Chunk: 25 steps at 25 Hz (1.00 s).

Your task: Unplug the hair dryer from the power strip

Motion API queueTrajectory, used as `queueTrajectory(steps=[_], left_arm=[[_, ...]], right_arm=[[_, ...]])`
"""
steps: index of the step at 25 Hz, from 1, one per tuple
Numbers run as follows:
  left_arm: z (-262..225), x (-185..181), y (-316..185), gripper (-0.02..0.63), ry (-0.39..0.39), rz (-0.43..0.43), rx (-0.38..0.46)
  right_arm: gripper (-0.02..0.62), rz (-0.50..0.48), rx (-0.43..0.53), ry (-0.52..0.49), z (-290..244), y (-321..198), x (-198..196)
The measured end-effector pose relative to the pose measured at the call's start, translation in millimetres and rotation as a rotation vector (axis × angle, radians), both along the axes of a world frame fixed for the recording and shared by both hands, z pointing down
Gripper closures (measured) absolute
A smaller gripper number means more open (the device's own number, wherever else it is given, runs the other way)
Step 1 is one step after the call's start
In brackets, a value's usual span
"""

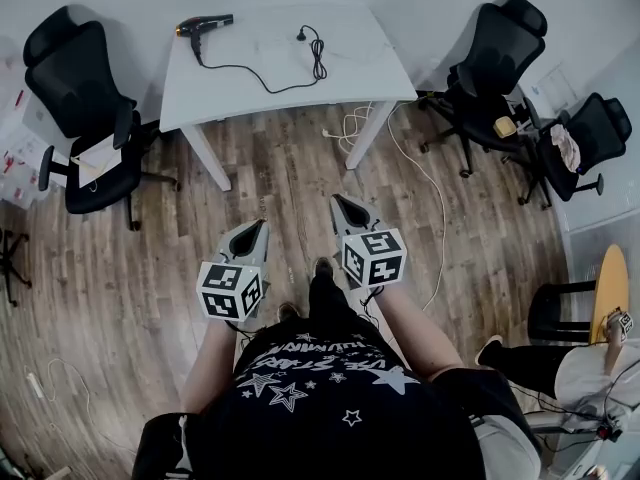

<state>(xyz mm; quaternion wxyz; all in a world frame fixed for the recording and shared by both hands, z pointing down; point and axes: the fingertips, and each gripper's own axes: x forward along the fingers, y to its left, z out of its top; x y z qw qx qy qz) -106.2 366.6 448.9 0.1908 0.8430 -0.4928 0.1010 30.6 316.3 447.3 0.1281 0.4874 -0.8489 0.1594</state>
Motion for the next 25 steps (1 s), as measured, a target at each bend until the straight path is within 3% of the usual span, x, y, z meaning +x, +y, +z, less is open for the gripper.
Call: queueTrajectory(steps=[15,25], left_arm=[[-1,-11,0,0.599,-0.001,-0.003,0.016],[3,-25,-74,0.598,-0.016,-0.076,-0.001]], right_arm=[[0.588,0.001,-0.004,-0.060,1,2,-8],[0.588,-0.048,0.004,-0.109,4,-89,-12]])
